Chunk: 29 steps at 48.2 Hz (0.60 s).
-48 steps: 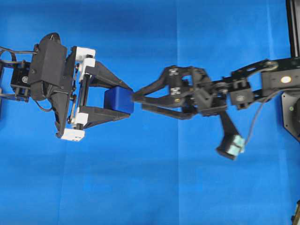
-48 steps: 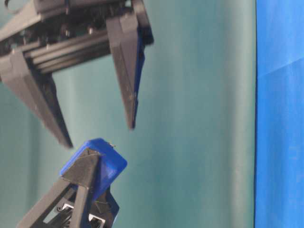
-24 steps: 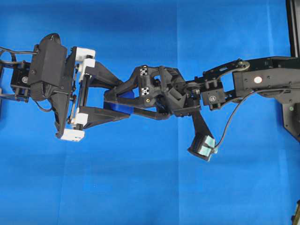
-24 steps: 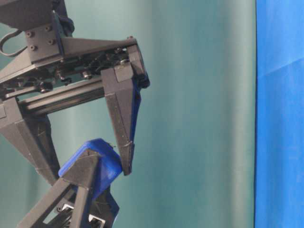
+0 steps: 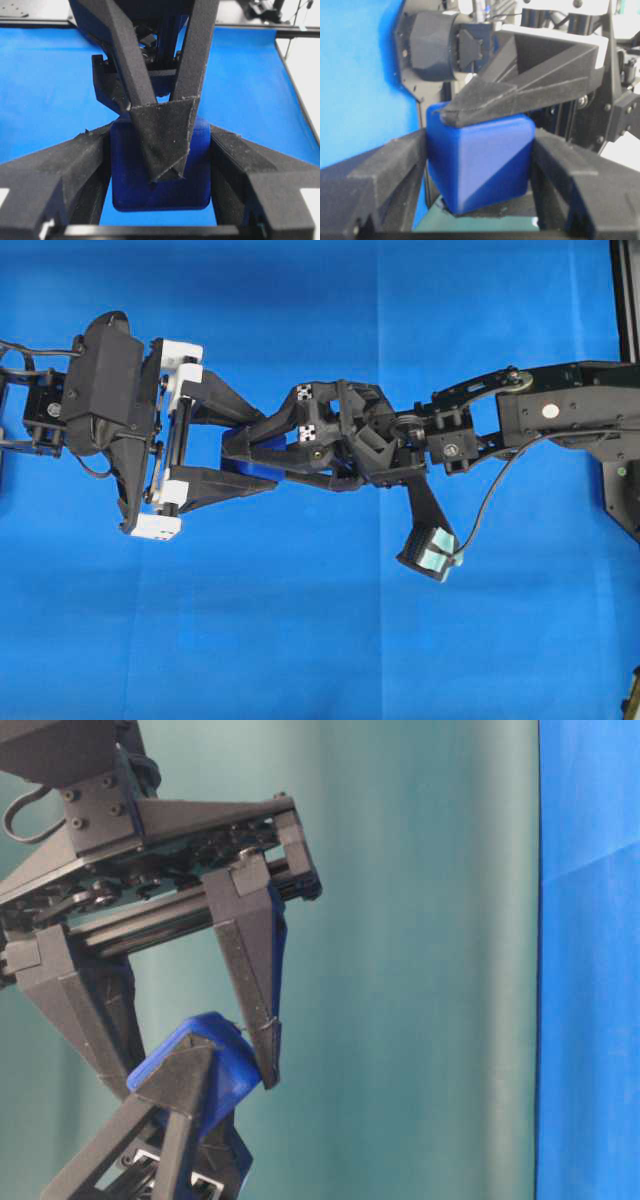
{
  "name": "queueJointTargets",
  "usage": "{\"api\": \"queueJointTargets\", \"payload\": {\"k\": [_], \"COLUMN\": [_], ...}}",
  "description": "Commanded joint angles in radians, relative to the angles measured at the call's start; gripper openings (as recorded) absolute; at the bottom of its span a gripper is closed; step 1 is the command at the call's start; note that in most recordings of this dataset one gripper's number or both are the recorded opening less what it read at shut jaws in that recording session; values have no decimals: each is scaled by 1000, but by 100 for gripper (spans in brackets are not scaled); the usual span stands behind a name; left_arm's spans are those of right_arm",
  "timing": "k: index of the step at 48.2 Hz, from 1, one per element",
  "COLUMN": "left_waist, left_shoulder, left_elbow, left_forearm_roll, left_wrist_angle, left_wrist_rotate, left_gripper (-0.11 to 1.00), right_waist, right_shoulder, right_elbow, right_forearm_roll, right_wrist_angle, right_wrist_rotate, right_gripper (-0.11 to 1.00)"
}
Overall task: Handover the blue block to the right arm after grasping it with the left arm, then place it in the designated position.
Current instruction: 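Reach the right gripper over the cube and close on it, then open the left gripper and pull the right gripper away with cube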
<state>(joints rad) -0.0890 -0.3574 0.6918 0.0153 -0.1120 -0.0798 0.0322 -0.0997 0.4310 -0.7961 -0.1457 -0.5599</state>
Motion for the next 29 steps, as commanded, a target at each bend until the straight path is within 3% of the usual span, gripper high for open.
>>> {"api": "queueJointTargets", "payload": {"k": [1,29], "left_waist": [-5,-2], "left_shoulder": [-12,-15], "left_elbow": [-9,-6], "left_forearm_roll": [-2,-2], "left_wrist_angle": [-5,-12], "left_wrist_rotate": [-2,-3], "left_gripper": [49,49], "right_waist": [-5,-5], "right_shoulder": [-14,-14], "right_elbow": [-31,-28], "right_forearm_roll": [3,6], "right_wrist_angle": [3,32], "right_wrist_rotate": [0,3], "right_gripper": [44,44]}}
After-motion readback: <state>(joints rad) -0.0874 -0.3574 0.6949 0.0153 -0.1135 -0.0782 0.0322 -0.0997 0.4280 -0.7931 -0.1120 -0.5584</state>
